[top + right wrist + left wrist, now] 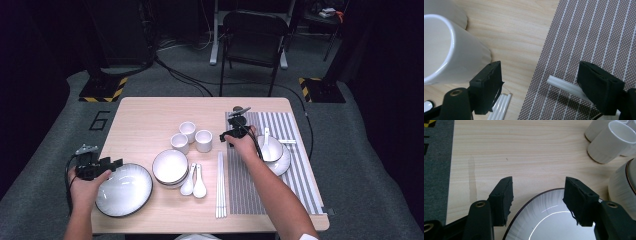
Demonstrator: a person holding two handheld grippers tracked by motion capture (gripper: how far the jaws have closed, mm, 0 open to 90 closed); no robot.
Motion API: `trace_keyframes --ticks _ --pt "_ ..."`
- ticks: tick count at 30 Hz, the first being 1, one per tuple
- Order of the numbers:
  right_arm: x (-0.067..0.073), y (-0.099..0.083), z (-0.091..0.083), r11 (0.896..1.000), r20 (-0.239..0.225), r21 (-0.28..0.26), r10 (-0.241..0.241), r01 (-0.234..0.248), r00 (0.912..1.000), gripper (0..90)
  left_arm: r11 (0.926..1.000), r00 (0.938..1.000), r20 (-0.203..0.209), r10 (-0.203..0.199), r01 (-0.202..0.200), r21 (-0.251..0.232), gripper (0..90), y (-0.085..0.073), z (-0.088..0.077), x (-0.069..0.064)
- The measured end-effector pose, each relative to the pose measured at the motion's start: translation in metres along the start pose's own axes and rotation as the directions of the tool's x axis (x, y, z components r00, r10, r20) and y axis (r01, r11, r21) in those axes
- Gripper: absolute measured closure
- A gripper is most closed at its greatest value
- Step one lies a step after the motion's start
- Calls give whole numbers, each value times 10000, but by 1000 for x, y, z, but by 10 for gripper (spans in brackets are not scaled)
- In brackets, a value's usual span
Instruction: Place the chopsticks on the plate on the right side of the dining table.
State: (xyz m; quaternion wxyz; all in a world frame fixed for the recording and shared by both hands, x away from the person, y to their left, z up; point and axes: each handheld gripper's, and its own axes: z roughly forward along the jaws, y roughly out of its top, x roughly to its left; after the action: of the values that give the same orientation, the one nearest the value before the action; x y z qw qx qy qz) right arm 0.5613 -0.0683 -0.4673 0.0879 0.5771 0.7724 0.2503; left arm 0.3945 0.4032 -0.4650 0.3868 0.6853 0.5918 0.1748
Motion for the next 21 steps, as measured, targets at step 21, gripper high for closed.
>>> trace_keyframes --ticks 21 --pt "-3 -2 -12 9992 -252 -329 -214 206 9995 202 9999 10000 -14 -40 40 -111 410 0 0 0"
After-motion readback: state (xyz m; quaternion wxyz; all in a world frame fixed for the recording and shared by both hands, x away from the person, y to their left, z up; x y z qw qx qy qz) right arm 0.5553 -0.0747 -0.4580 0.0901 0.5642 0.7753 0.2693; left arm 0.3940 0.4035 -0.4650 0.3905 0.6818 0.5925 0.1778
